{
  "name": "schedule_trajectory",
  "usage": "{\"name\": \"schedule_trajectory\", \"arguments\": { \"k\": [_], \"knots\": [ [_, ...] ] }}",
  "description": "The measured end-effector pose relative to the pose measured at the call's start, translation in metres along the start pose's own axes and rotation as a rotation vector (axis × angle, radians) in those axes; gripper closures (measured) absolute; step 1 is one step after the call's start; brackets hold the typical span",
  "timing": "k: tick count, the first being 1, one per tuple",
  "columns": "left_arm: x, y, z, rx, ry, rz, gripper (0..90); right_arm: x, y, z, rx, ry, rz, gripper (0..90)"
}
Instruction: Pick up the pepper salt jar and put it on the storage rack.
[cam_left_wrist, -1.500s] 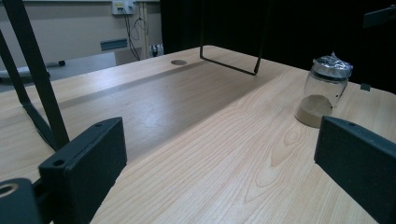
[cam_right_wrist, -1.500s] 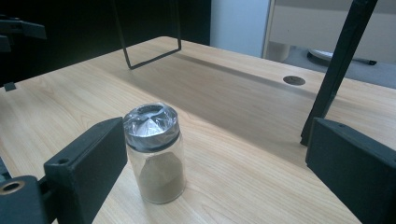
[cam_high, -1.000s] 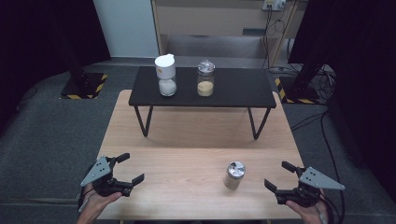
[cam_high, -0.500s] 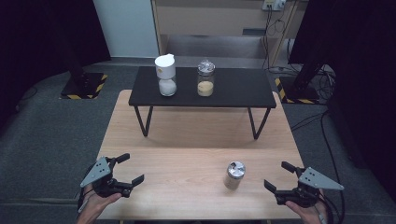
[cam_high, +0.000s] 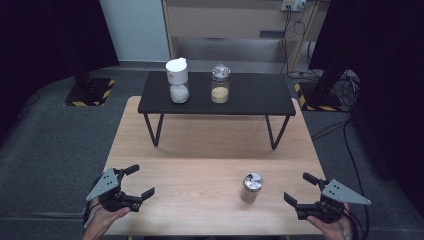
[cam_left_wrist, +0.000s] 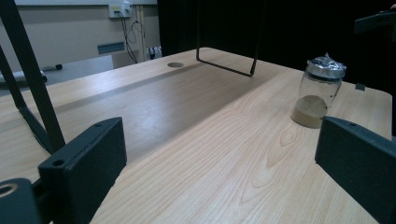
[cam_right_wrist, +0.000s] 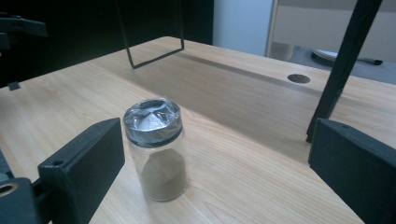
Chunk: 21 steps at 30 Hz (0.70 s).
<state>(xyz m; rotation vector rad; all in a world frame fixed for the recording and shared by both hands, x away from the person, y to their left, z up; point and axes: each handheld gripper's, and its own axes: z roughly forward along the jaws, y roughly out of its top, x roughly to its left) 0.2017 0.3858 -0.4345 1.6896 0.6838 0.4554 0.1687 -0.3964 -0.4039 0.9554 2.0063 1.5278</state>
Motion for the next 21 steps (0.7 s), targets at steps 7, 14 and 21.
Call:
{"name": "schedule_trajectory", "arguments": {
  "k": [7,14,21],
  "knots": [
    [0.000,0.000,0.000,0.001,0.000,0.001,0.8,0.001,0.004,-0.002,-0.012,0.020,-0.014,2.7],
    [0.000,0.000,0.001,0.004,0.000,0.000,0.8,-0.002,0.013,0.001,-0.006,0.051,-0.010,3.6],
    [-0.001,0.000,0.000,0.002,0.003,-0.001,0.8,-0.002,0.022,0.009,0.009,0.082,-0.023,3.8]
  ]
}}
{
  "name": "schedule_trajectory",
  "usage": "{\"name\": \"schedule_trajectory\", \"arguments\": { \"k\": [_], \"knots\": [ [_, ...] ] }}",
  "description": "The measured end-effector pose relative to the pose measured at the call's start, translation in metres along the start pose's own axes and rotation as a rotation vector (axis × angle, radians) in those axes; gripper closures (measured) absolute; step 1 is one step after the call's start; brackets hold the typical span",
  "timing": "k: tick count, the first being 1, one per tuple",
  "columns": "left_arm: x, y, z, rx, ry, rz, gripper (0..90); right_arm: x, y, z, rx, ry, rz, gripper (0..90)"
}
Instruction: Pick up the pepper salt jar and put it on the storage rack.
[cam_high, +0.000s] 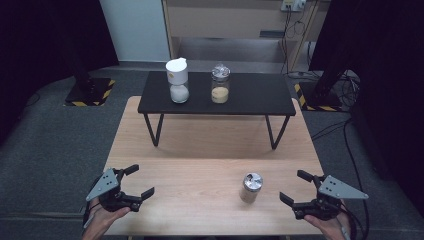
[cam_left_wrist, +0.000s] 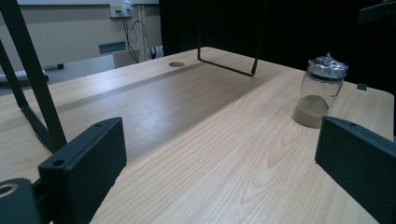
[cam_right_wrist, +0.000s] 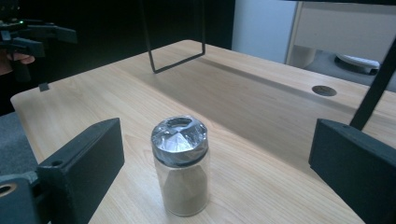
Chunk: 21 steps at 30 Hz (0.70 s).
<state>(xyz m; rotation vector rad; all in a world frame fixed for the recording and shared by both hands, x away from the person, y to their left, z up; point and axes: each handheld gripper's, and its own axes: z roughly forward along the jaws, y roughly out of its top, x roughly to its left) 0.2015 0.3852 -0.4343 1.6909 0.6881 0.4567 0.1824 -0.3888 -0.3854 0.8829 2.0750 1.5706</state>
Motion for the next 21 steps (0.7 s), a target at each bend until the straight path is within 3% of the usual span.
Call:
{"name": "schedule_trajectory", "arguments": {
  "k": [21],
  "knots": [
    [0.000,0.000,0.001,0.003,0.000,0.000,0.8,-0.008,0.010,0.041,0.088,0.075,-0.007,4.5]
  ]
}}
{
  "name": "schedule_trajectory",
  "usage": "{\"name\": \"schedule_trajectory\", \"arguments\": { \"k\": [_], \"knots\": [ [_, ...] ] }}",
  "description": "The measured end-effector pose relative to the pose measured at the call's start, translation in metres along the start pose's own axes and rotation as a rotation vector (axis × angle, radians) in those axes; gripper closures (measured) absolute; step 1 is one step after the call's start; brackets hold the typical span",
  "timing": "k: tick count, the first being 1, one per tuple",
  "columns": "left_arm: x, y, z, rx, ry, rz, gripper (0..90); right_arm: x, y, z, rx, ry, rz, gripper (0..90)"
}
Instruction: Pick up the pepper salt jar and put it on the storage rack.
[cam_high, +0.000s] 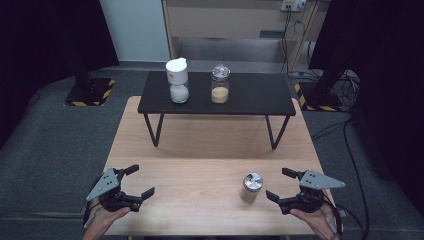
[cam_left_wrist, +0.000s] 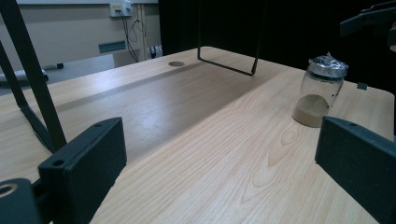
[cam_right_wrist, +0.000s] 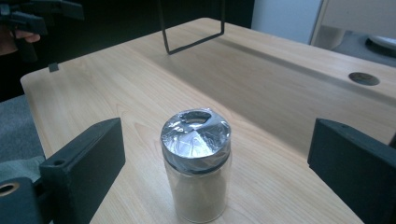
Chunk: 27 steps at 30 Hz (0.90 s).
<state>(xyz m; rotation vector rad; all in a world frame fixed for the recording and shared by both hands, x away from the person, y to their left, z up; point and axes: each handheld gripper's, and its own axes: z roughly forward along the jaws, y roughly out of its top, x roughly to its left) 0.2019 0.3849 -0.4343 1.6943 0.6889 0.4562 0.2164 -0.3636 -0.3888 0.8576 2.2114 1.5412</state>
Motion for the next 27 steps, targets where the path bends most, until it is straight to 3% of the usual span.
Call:
{"name": "schedule_trajectory", "arguments": {
  "k": [14,27],
  "knots": [
    [0.000,0.001,0.000,0.003,-0.001,0.004,0.7,-0.006,0.001,0.031,0.062,0.054,0.002,5.4],
    [0.000,0.000,0.001,0.003,-0.004,0.002,0.7,-0.008,0.006,0.056,0.116,0.075,-0.020,10.3]
  ]
}}
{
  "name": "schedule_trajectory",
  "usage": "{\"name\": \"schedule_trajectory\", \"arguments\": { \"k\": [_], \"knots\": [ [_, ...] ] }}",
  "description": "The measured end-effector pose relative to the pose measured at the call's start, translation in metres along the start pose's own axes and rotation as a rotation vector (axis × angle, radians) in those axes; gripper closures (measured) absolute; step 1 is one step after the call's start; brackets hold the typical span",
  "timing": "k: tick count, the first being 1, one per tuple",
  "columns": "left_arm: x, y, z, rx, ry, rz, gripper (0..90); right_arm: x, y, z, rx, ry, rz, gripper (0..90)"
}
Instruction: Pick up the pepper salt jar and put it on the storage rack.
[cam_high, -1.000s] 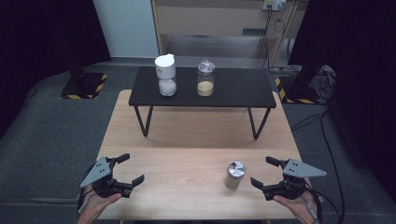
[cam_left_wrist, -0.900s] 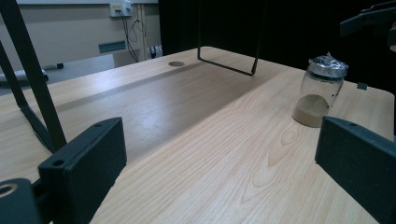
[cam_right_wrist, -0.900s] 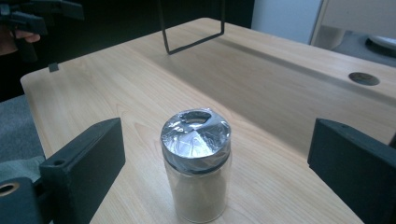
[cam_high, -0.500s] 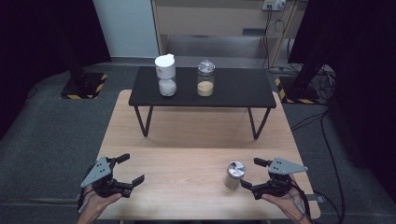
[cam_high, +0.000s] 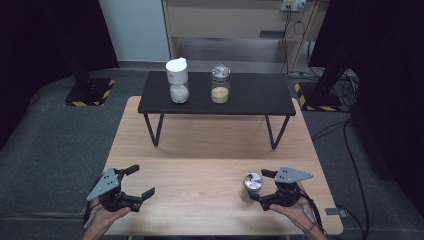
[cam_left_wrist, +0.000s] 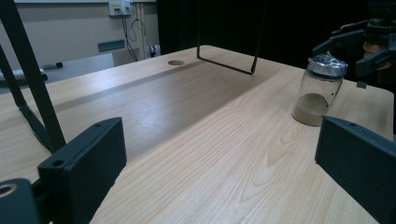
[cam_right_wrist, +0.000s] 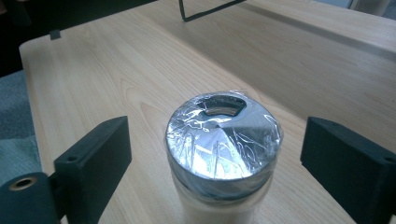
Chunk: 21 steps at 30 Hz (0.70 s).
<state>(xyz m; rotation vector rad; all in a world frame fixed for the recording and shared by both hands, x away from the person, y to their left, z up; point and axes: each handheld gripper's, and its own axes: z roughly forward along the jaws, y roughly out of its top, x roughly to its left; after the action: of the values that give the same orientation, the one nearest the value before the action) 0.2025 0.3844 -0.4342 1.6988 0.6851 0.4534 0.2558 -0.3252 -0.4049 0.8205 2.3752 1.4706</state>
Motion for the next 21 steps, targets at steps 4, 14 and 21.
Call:
{"name": "schedule_trajectory", "arguments": {
  "k": [4,14,21],
  "knots": [
    [0.000,0.000,0.000,0.000,-0.001,-0.001,0.8,-0.001,0.002,0.006,0.015,-0.001,-0.008,12.9],
    [0.001,0.000,0.000,-0.001,-0.003,-0.001,0.9,-0.005,0.006,0.018,0.043,0.003,-0.043,27.1],
    [0.001,0.000,0.000,0.000,-0.004,-0.001,0.8,-0.003,0.007,0.020,0.037,0.006,-0.084,34.9]
  ]
}}
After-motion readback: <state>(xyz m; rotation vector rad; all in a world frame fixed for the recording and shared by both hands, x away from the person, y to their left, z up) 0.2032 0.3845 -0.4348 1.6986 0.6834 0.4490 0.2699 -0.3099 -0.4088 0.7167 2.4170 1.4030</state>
